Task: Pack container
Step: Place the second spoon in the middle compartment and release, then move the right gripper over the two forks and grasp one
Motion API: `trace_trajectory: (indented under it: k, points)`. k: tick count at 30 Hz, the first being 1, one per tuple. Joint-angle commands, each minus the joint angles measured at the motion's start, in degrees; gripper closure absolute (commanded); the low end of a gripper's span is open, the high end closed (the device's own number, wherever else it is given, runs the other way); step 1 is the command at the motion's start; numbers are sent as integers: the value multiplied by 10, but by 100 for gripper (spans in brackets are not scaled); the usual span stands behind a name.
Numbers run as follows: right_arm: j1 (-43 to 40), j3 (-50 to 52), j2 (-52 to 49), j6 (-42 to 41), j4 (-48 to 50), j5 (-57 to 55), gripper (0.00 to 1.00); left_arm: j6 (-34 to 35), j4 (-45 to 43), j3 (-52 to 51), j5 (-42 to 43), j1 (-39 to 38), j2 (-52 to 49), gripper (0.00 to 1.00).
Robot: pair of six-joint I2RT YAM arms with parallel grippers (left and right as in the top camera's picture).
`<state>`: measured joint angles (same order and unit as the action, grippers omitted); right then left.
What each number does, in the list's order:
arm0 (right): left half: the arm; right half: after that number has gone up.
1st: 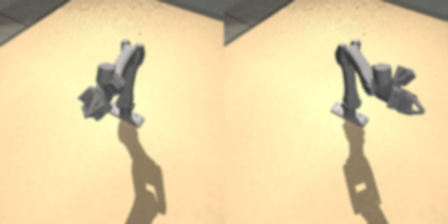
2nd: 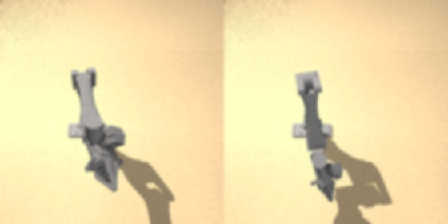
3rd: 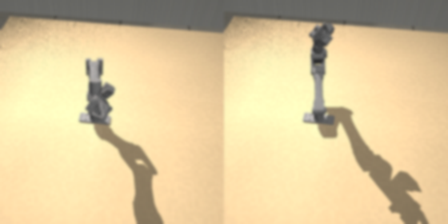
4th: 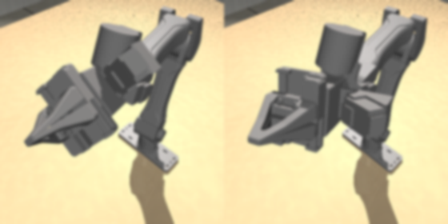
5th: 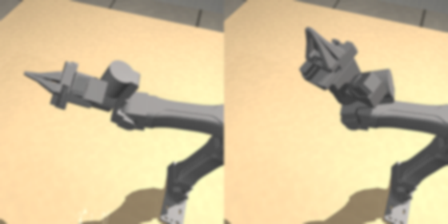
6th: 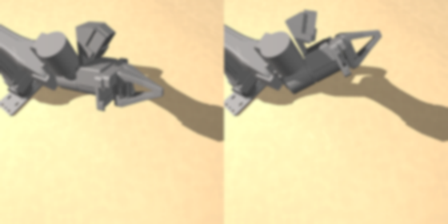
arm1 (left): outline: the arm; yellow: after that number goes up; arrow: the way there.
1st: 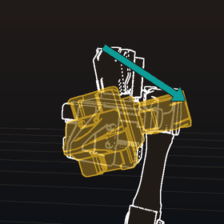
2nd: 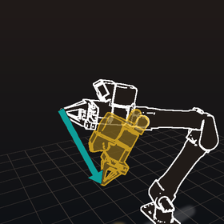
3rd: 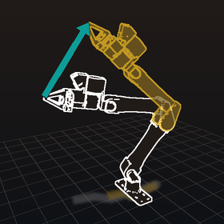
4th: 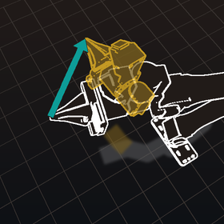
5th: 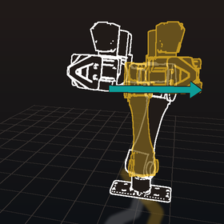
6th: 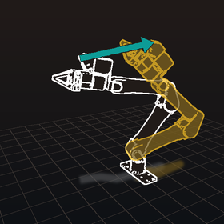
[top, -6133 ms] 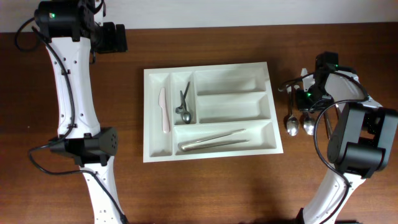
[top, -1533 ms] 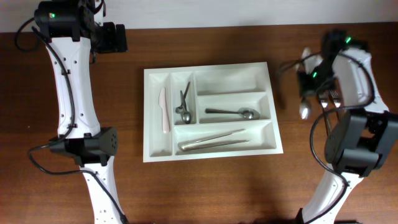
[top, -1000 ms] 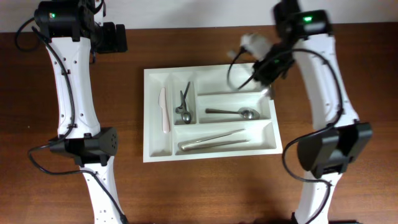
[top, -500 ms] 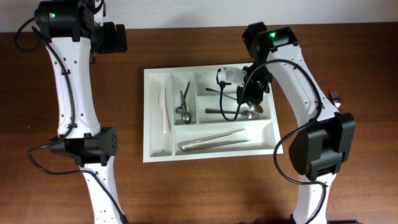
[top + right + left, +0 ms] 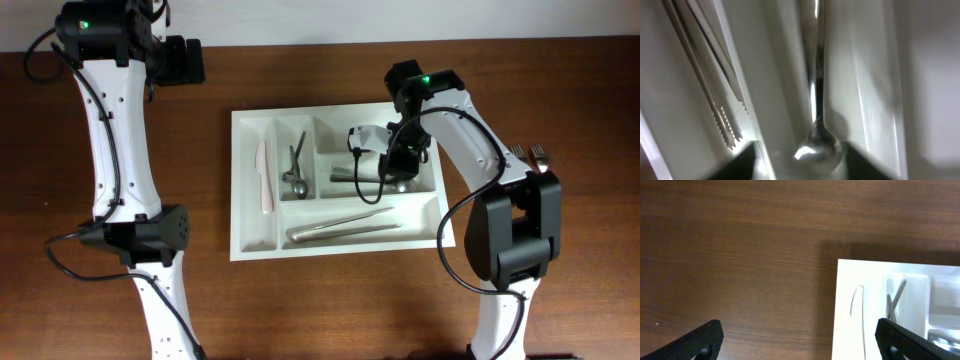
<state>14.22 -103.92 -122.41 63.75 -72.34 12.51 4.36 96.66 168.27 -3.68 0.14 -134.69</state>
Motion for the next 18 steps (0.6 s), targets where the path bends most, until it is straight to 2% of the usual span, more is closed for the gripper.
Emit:
trace_trajectory:
  k: [1, 5, 10, 14, 16, 18]
  points:
    - [-17, -4, 3, -54, 5, -5, 19, 6, 0, 7, -2, 0, 3, 1]
    - [-43, -27, 12, -147, 0, -5, 11, 6, 0, 7, -2, 0, 3, 1]
    - [-103, -85, 38, -255, -55, -3, 0, 6, 0, 7, -2, 0, 3, 1]
    - [-160, -119, 51, -299, -102, 42, 1, 6, 0, 7, -2, 0, 3, 1]
    - [-199, -125, 54, -383, -101, 55, 1, 6, 0, 7, -2, 0, 3, 1]
    - [-231, -125, 54, -422, -101, 54, 1, 6, 0, 7, -2, 0, 3, 1]
